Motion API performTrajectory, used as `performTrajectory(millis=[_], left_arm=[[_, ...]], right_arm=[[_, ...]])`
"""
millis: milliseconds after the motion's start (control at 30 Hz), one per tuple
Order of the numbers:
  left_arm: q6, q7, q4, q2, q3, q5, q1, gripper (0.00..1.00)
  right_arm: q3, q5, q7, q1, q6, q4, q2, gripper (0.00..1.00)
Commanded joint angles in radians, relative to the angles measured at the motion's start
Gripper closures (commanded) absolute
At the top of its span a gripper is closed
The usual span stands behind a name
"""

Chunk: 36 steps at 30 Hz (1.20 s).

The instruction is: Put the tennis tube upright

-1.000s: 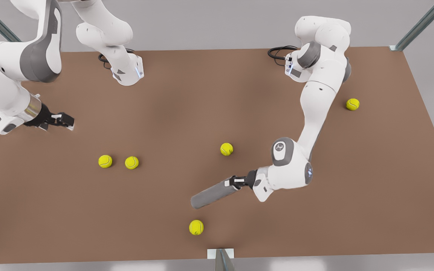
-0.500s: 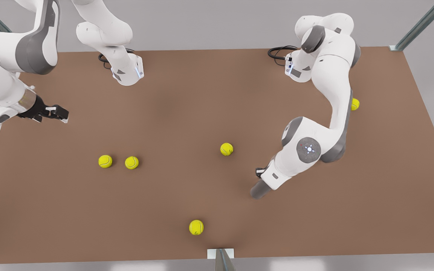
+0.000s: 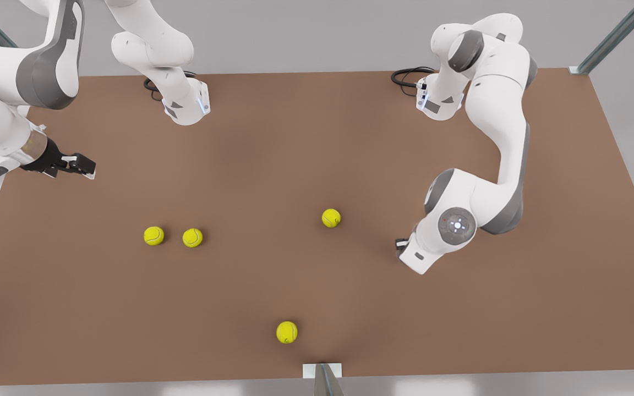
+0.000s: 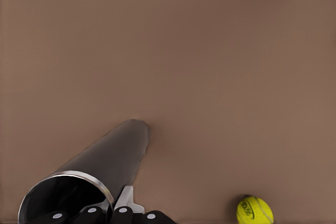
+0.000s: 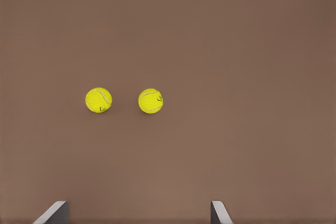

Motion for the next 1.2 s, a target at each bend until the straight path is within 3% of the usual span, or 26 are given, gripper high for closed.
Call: performTrajectory(millis=[0, 167, 200, 233, 267, 300, 667, 700, 800, 933, 967, 1000, 1067, 1167], left_arm=[[0.028, -0.076, -0.008, -0.002, -0.001, -0.006, 0.008, 0.79], [0.04, -0.076, -0.009, -0.002, -0.008, -0.006, 0.015, 0.78], [0.038, -0.076, -0.009, -0.002, -0.008, -0.006, 0.017, 0.37], [0.04, -0.076, -0.009, -0.002, -0.008, -0.006, 0.02, 0.13], [0.04, -0.078, -0.011, -0.002, -0.009, -0.005, 0.02, 0.11], [0.04, -0.076, -0.011, -0.002, -0.009, -0.005, 0.02, 0.02], [-0.1, -0.081, -0.008, -0.083, -0.011, 0.003, 0.009, 0.0], [-0.208, -0.07, 0.02, -0.086, -0.011, 0.008, 0.018, 0.0], [-0.408, 0.551, 0.067, -0.104, 0.0, 0.133, 0.034, 0.0], [-0.5, 0.548, 0.115, -0.167, 0.012, 0.14, 0.061, 0.0], [-0.46, 0.568, 0.041, -0.259, 0.041, 0.11, 0.072, 0.0], [-0.209, 0.657, -0.334, -0.478, 0.1, 0.06, 0.074, 0.0], [-0.153, 0.665, -0.421, -0.525, 0.155, -0.009, 0.054, 0.0], [-0.236, 0.665, -0.382, -0.523, 0.163, -0.018, 0.046, 0.0]], right_arm=[[0.001, 0.001, 0.001, 0.008, 0.0, 0.0, 0.0, 0.0], [0.001, -0.002, 0.005, 0.007, 0.003, 0.001, 0.0, 0.0], [0.001, -0.001, 0.005, 0.008, 0.003, 0.0, 0.0, 0.0], [0.001, -0.001, 0.005, 0.007, 0.003, 0.0, 0.001, 0.0], [0.001, -0.001, 0.006, 0.007, 0.003, 0.001, 0.001, 0.0], [0.001, -0.001, 0.005, 0.007, 0.003, 0.001, 0.003, 0.0], [0.001, -0.001, 0.006, 0.007, 0.003, 0.003, 0.003, 0.0], [0.001, -0.001, 0.008, 0.008, 0.003, 0.003, 0.001, 0.0], [0.002, -0.001, 0.008, 0.007, 0.003, 0.006, 0.001, 0.0], [0.002, -0.001, 0.005, 0.007, 0.003, 0.008, 0.001, 0.0], [0.008, -0.002, 0.006, 0.007, 0.003, 0.009, 0.001, 0.0], [0.013, -0.002, 0.005, 0.008, 0.002, 0.011, 0.003, 0.0], [0.015, -0.002, 0.005, 0.007, 0.0, 0.009, 0.001, 0.0], [0.015, -0.001, 0.0, 0.007, 0.0, 0.008, 0.001, 0.0]])
